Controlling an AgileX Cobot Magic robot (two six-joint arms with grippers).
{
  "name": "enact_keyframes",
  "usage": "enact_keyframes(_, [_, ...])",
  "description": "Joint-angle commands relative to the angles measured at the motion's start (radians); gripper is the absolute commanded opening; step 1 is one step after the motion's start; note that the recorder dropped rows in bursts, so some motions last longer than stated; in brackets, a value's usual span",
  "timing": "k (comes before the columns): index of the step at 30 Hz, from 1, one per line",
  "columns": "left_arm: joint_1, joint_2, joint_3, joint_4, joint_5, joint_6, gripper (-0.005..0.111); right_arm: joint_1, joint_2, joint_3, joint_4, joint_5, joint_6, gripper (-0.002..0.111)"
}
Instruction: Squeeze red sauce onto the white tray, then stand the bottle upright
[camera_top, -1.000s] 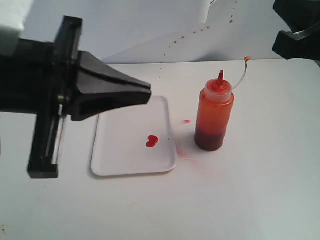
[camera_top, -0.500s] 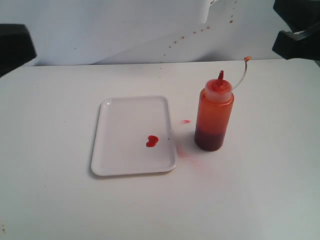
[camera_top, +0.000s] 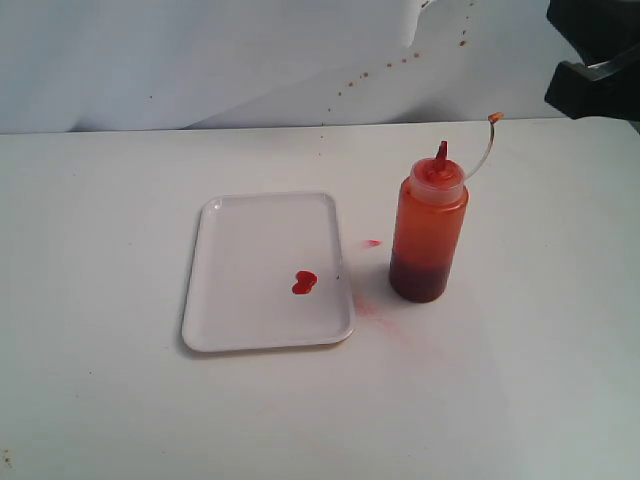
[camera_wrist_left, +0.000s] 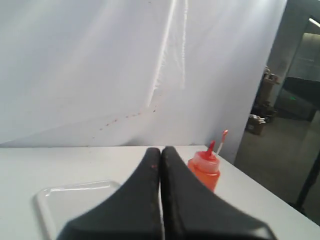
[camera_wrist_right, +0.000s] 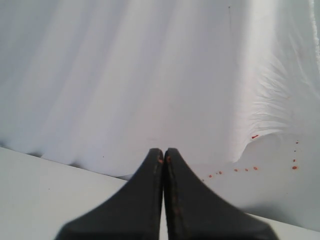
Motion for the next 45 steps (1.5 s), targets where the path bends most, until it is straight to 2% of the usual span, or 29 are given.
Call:
enact_keyframes(1, [0.105,-0.130,0.118,0.001,0.022,-0.015,0.000,-0.005,-0.006,0.006,0.004,0.004,0.003,0.000])
enact_keyframes(4, [0.183,-0.220,0.170,0.001,0.018,-0.015,0.000,-0.005,-0.006,0.006,0.004,0.004,0.003,0.000])
enact_keyframes(6, [0.204,-0.225,0.180,0.001,0.018,-0.014,0.000,-0.005,-0.006,0.006,0.004,0.004,0.003,0.000])
enact_keyframes(19, [0.213,-0.225,0.173,-0.032,0.018,-0.021,0.000,-0.005,-0.005,0.006,0.006,-0.008,0.003,0.000])
enact_keyframes(23, [0.213,-0.225,0.173,-0.143,0.046,0.017,0.000,-0.005,-0.005,0.006,0.006,-0.008,0.003,0.000])
enact_keyframes(25, [0.213,-0.225,0.175,-0.306,0.078,0.223,0.000,-0.005,-0.005,0.006,0.006,-0.008,0.003,0.000])
enact_keyframes(26, [0.213,-0.225,0.178,-0.465,0.089,0.370,0.000,-0.005,-0.005,0.006,0.006,-0.008,0.003,0.000])
enact_keyframes(27, [0.213,-0.225,0.178,-0.662,0.108,0.596,0.000,-0.005,-0.005,0.006,0.006,-0.008,0.003,0.000])
enact_keyframes(28, [0.213,-0.225,0.178,-1.061,0.125,1.051,0.000,-0.005,-0.005,0.006,0.006,-0.008,0.003,0.000])
enact_keyframes(31, [0.213,-0.225,0.184,-1.478,0.179,1.686,0.000,-0.005,-0.005,0.006,0.006,-0.008,0.003,0.000])
enact_keyframes(34, [0.213,-0.225,0.216,-1.567,0.197,1.897,0.000,-0.005,-0.005,0.006,0.006,-0.008,0.003,0.000])
enact_keyframes(45, [0.213,-0.225,0.216,-1.552,0.438,1.898,0.000,-0.005,-0.005,0.006,0.006,-0.008,0.003,0.000])
